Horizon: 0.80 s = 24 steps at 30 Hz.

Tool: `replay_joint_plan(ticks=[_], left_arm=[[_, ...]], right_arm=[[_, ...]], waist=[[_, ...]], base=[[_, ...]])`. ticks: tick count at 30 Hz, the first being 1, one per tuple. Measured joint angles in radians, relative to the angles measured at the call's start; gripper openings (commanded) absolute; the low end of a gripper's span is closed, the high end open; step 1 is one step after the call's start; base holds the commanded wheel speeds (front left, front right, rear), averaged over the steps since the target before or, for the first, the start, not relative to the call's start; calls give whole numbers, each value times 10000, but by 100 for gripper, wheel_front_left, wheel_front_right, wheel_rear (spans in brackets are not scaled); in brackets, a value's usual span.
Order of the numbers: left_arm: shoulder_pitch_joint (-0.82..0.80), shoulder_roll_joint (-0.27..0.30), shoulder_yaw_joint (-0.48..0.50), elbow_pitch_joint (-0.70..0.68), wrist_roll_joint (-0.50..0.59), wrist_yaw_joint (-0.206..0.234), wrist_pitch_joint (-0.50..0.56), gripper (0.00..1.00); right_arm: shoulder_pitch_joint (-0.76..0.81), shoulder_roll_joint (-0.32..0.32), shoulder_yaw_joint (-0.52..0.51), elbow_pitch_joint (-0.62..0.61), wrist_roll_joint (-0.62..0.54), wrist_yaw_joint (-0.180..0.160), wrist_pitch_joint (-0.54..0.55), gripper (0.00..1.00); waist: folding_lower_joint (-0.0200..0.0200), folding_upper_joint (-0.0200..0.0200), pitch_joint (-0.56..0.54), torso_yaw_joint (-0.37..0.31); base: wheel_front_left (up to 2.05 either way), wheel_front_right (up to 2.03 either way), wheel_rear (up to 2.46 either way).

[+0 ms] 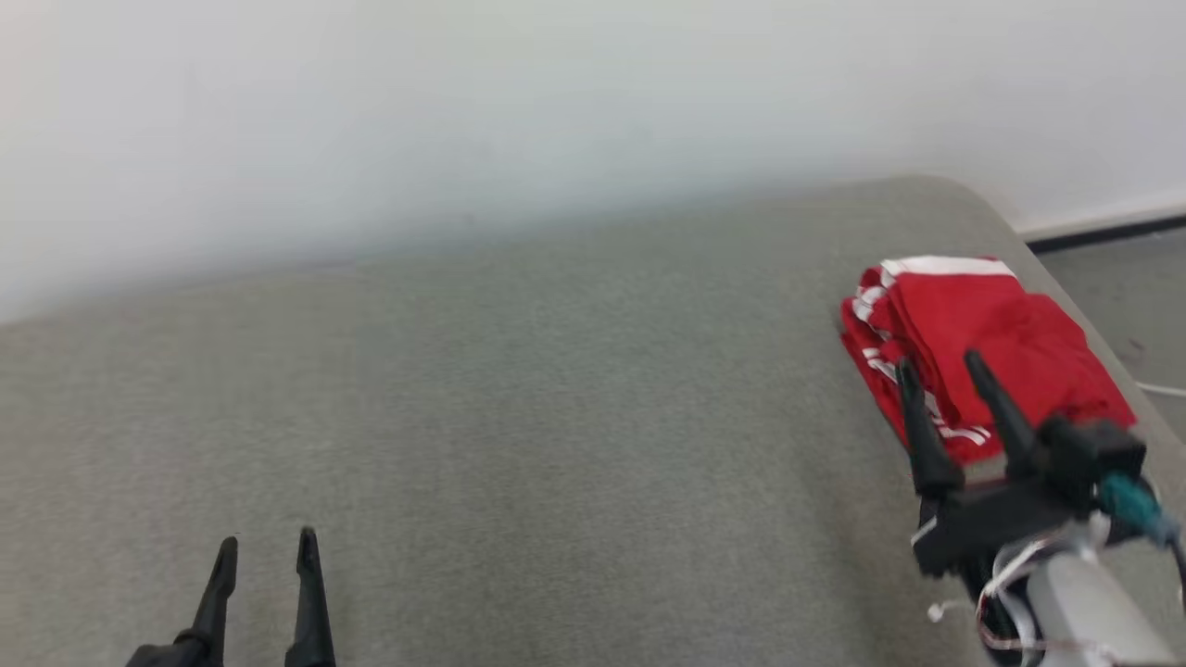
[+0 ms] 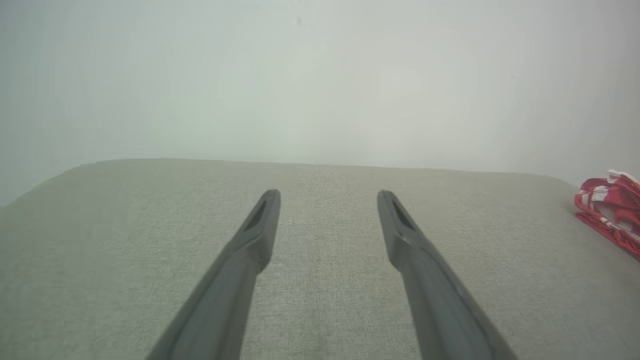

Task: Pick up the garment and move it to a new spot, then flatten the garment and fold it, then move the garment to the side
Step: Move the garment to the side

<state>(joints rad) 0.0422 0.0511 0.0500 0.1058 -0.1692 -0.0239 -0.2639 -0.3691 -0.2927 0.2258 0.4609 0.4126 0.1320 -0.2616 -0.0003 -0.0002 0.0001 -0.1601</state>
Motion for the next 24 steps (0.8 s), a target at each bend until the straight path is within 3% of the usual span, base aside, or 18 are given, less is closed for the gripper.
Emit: replay_joint_plan(ticks=[4, 10, 24], left_arm=[[113, 0, 21, 138, 174, -46, 0, 100], [478, 0, 203, 311, 376, -115, 0, 100], [1113, -6, 165, 376, 355, -13, 0, 100]], right_arm=[[1324, 727, -949, -807, -725, 0, 0, 100], [2248, 1275, -1160, -1078, -1501, 0, 0, 100], [2788, 1517, -798, -901, -1605, 0, 0, 100]], waist=[[0, 0, -361, 366], [1, 0, -854, 705], [2, 1, -1271, 1083]], base=[[0, 0, 0], [0, 0, 0], [0, 0, 0]])
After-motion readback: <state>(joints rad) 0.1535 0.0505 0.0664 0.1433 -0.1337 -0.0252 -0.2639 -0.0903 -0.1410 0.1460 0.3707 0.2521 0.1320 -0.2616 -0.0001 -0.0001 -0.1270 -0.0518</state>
